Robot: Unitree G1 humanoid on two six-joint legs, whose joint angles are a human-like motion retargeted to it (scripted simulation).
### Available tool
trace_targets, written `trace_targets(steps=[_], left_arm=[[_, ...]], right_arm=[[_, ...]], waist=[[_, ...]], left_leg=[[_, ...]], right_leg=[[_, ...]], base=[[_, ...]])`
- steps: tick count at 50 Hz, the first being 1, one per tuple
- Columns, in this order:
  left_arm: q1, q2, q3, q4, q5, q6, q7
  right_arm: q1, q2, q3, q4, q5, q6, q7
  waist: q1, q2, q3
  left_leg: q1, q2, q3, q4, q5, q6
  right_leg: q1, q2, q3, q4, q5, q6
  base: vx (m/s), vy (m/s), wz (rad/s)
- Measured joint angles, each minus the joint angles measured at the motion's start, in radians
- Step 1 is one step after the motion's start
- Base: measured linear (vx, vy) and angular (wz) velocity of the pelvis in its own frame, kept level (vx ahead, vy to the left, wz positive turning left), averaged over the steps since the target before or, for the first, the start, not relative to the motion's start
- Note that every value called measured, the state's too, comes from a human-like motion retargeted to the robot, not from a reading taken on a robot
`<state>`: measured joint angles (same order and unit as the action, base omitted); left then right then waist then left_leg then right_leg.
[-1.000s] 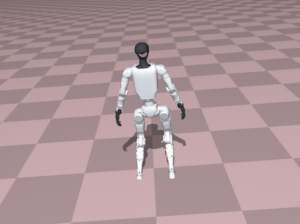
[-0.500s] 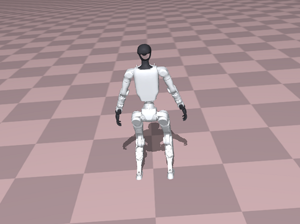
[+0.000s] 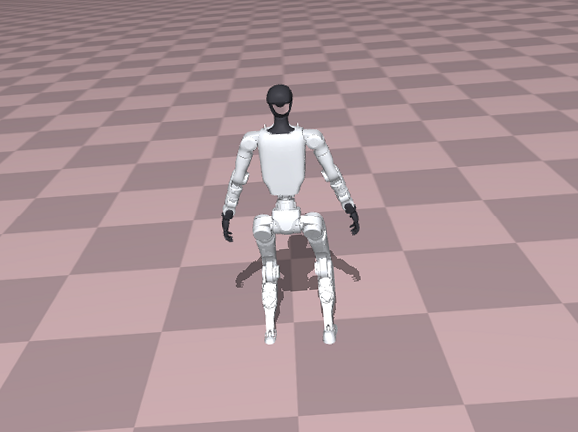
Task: Sport exercise
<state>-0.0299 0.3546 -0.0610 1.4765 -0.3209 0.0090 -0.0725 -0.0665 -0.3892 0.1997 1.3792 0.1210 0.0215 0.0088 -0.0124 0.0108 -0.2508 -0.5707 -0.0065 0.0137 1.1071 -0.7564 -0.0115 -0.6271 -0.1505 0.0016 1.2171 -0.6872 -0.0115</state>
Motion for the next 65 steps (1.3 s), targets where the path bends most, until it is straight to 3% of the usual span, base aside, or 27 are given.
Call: trace_targets(steps=[3,6,11,15,45,65], left_arm=[[0.017,-0.001,-0.022,-0.014,-0.009,0.001,-0.010],[0.026,0.004,-0.035,-0.032,-0.007,-0.002,-0.007],[0.031,0.033,-0.037,-0.040,0.040,-0.016,0.006],[0.018,0.039,-0.026,-0.019,0.073,-0.018,0.018],[0.038,0.042,0.001,0.025,0.084,-0.015,0.061],[0.082,0.023,0.013,0.049,0.077,-0.003,0.034]], right_arm=[[0.010,-0.004,0.031,-0.022,-0.001,0.001,0.027],[0.013,-0.009,0.050,-0.044,-0.007,-0.009,0.029],[0.007,-0.008,0.058,-0.061,-0.024,-0.026,0.010],[-0.010,0.017,0.063,-0.044,-0.046,-0.028,-0.008],[-0.044,0.060,0.075,-0.066,-0.052,-0.027,-0.043],[-0.061,0.050,0.069,-0.074,-0.041,-0.018,-0.014]], waist=[[0.007,0.014,-0.008],[0.013,0.018,-0.017],[0.019,0.009,-0.017],[0.010,-0.011,-0.019],[0.045,0.017,0.002],[0.039,0.019,-0.001]], left_leg=[[-0.007,0.018,-0.005,0.004,0.126,-0.005],[-0.017,0.022,-0.020,0.013,0.143,0.011],[-0.033,0.016,-0.046,0.015,-0.019,0.020],[-0.059,0.015,-0.039,0.021,-0.052,0.017],[-0.016,0.092,-0.044,0.049,-0.030,0.022],[0.002,0.092,-0.020,0.062,-0.033,0.037]], right_leg=[[-0.007,0.023,-0.001,-0.010,0.105,0.001],[-0.019,0.035,-0.005,-0.006,0.122,-0.006],[-0.022,0.044,-0.015,-0.010,-0.036,0.011],[-0.042,0.021,-0.041,-0.002,-0.101,0.018],[0.004,0.120,-0.027,-0.083,-0.085,-0.032],[-0.003,0.123,-0.001,-0.074,-0.089,0.004]], base=[[-0.05,0.00,-0.18],[-0.05,-0.02,-0.18],[0.00,-0.05,-0.07],[-0.05,-0.09,0.02],[-0.01,-0.02,-0.13],[0.00,0.00,0.00]])
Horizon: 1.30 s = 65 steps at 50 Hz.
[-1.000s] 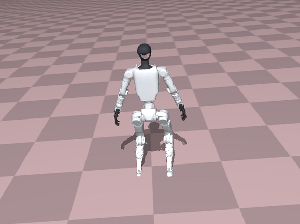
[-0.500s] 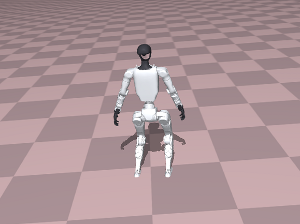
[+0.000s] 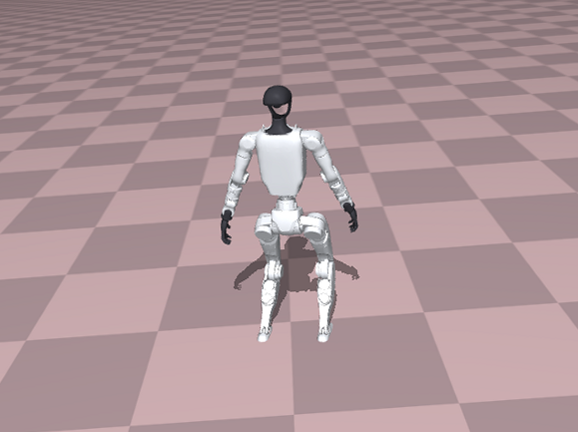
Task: Sport exercise
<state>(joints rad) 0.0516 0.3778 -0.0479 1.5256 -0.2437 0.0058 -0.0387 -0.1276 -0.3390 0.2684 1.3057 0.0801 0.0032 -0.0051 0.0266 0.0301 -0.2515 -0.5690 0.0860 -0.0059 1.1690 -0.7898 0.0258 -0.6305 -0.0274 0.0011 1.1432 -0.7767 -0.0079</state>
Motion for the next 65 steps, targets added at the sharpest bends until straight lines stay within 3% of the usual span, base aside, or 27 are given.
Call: trace_targets(steps=[20,65], left_arm=[[0.030,-0.024,-0.006,0.043,0.048,0.005,-0.047],[0.100,-0.072,-0.079,0.050,0.148,0.006,-0.046]], right_arm=[[-0.041,-0.007,-0.016,0.000,0.016,0.003,0.028],[-0.109,0.009,0.024,-0.061,-0.022,0.003,0.031]], waist=[[-0.019,-0.008,-0.022],[-0.014,-0.005,-0.056]], left_leg=[[0.025,-0.009,0.066,-0.058,0.006,0.025],[0.035,0.001,0.143,-0.109,0.030,0.088]], right_leg=[[-0.015,-0.023,0.030,-0.034,0.009,0.053],[-0.056,0.004,0.084,-0.122,0.052,0.095]], base=[[0.00,0.00,0.00],[0.00,0.00,-0.07]])
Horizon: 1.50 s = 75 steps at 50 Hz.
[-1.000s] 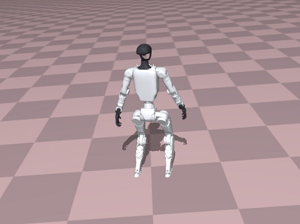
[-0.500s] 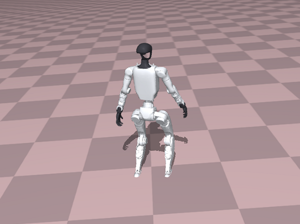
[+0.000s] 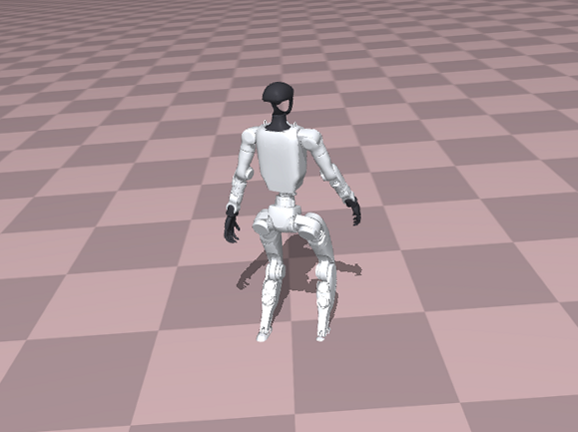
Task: Sport exercise
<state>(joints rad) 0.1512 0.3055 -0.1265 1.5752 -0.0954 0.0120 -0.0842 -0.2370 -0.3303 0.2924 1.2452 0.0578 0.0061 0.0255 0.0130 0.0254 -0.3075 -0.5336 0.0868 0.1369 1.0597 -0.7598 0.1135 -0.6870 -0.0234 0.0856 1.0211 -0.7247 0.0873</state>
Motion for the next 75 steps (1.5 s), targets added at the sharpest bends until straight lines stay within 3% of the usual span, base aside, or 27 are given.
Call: trace_targets(steps=[75], left_arm=[[0.109,-0.098,-0.049,0.059,0.022,0.029,-0.055]], right_arm=[[-0.095,0.090,0.091,-0.077,-0.059,0.020,0.041]], waist=[[-0.003,-0.011,0.069]], left_leg=[[0.066,0.027,0.109,0.065,0.101,0.083]], right_leg=[[-0.004,0.076,0.108,-0.026,0.013,0.048]], base=[[0.00,0.00,-0.09]])
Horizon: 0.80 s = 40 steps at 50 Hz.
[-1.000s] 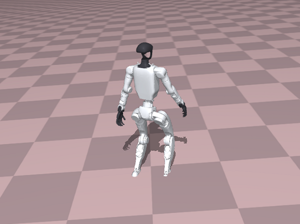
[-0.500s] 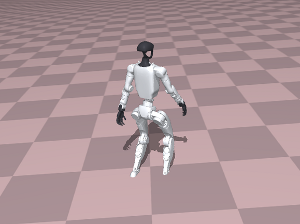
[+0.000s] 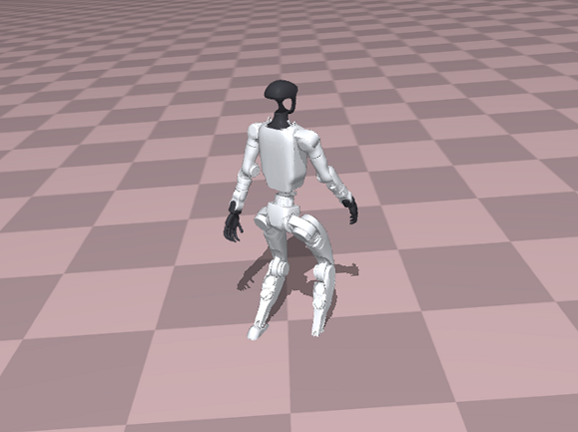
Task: Sport exercise
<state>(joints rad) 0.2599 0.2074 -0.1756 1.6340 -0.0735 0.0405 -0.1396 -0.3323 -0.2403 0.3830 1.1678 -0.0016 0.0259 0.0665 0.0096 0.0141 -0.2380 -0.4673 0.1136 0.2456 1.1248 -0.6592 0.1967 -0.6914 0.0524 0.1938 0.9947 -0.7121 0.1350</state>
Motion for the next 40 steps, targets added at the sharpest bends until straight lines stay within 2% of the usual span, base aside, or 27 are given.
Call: trace_targets(steps=[25,40], left_arm=[[0.048,-0.079,-0.012,0.031,-0.012,0.014,-0.027],[0.076,-0.146,-0.017,0.060,-0.018,0.028,-0.045]], right_arm=[[-0.019,0.023,0.006,-0.032,0.008,0.011,0.014],[-0.018,0.037,0.021,-0.042,0.004,0.020,0.024]], waist=[[-0.009,0.011,0.016],[-0.025,0.010,0.046]], left_leg=[[0.021,0.003,0.027,0.028,0.063,0.005],[0.035,0.008,0.054,0.078,0.140,0.006]], right_leg=[[0.022,0.018,0.033,-0.053,0.005,0.048],[0.016,0.042,0.059,-0.009,0.013,0.075]], base=[[0.03,0.00,-0.22],[0.03,0.01,-0.26]])
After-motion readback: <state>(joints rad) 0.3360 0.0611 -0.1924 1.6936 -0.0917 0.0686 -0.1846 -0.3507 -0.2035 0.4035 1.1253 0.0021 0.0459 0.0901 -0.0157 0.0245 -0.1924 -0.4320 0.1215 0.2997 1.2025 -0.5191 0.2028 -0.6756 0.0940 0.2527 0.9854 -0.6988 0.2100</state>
